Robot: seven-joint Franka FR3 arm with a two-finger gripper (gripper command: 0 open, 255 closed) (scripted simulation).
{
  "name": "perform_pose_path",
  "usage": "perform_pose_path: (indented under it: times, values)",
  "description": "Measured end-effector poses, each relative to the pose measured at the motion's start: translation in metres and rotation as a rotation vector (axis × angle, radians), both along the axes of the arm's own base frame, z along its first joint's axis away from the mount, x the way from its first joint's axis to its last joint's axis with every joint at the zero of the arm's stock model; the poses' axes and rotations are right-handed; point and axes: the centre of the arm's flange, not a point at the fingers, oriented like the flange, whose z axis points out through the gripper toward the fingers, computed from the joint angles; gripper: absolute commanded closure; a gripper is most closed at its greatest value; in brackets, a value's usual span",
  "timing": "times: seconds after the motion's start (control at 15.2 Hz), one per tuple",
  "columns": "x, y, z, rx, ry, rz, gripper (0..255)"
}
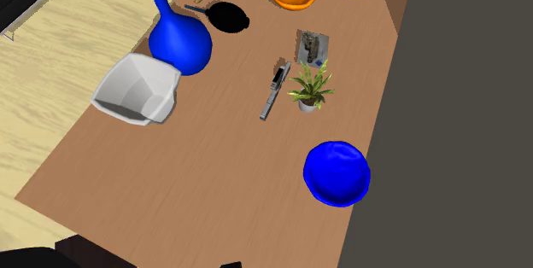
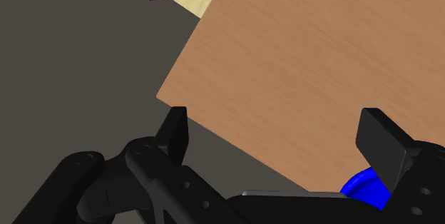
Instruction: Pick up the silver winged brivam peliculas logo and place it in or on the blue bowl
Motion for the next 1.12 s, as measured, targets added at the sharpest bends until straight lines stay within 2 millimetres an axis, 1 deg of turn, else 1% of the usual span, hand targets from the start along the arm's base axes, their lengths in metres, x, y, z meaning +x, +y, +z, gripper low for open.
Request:
perform_pose_path:
  times: [0.07, 0.13, 0.26, 0.33, 0.46, 0.53, 0.66, 0.79, 0.92, 0.99, 1.12]
  values:
    - [0.0, 0.0, 0.0, 0.0, 0.0, 0.0, 0]
    - [0.006, 0.002, -0.002, 0.001, 0.0, 0.012, 0]
    - [0.02, 0.016, -0.007, 0.003, 0.001, 0.052, 0]
    - [0.032, 0.022, -0.011, 0.005, 0.001, 0.075, 0]
    - [0.05, 0.039, -0.018, 0.008, 0.003, 0.124, 0]
    - [0.056, 0.047, -0.021, 0.01, 0.003, 0.148, 0]
    - [0.078, 0.062, -0.028, 0.013, 0.003, 0.198, 0]
    - [0.092, 0.079, -0.034, 0.016, 0.004, 0.247, 0]
    - [0.111, 0.099, -0.041, 0.02, 0.004, 0.297, 0]
    - [0.118, 0.111, -0.045, 0.021, 0.005, 0.322, 0]
    - [0.13, 0.128, -0.052, 0.024, 0.005, 0.372, 0]
